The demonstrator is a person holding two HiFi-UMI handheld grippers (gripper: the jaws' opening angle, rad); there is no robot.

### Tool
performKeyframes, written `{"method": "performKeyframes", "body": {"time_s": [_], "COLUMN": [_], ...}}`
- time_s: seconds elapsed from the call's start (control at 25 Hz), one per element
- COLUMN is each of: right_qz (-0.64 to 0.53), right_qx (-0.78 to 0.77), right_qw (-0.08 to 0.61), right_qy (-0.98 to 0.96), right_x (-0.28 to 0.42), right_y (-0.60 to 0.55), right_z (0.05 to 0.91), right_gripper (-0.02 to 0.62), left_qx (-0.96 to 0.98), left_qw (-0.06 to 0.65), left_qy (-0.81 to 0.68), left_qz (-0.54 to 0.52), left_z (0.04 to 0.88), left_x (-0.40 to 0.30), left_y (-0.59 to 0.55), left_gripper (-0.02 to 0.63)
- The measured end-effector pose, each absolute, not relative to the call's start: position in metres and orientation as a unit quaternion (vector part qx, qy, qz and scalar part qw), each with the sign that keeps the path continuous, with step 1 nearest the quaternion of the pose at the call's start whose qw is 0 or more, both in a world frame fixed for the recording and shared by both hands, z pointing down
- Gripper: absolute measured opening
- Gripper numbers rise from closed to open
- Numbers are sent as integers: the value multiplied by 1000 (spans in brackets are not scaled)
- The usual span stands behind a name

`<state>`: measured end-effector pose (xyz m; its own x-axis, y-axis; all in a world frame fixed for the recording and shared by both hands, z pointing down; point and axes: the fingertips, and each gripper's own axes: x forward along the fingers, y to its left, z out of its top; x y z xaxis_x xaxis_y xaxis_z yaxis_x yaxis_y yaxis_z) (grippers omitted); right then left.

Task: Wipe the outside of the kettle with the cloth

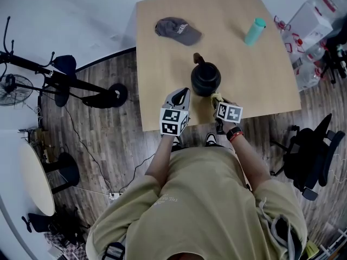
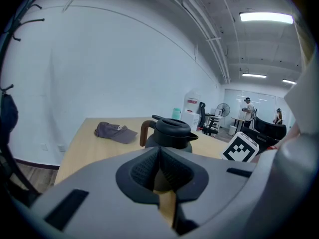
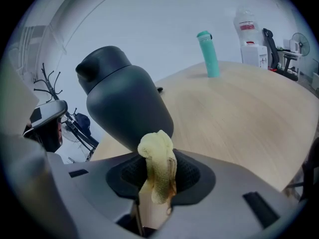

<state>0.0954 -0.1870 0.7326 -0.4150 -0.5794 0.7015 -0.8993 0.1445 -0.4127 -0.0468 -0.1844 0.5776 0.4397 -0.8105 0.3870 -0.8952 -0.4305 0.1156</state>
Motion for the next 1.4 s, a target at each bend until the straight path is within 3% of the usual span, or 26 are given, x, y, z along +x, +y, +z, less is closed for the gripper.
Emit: {"method": "performKeyframes", "body": {"time_s": [0.84,1.08,1.4], "right_qz": [376,335,203], "right_qx": [507,525,524], "right_qw": [201,163,102], "right_qy": [-749,-766,-821], "right_x": [134,155,151], "right_y": [-262,-291,-303], "right_z": [727,664,531], "right_gripper": [138,138,138], "left_qx": [812,792,800], "left_qw": [147,142,81], "left_qy": [-552,-586,-592], "left_qz": [115,96,51], "left_z": [559,528,451], "left_x": [-45,-59,-60], "left_y": [-189,-205,-229], "left_gripper": [25,25,25]}}
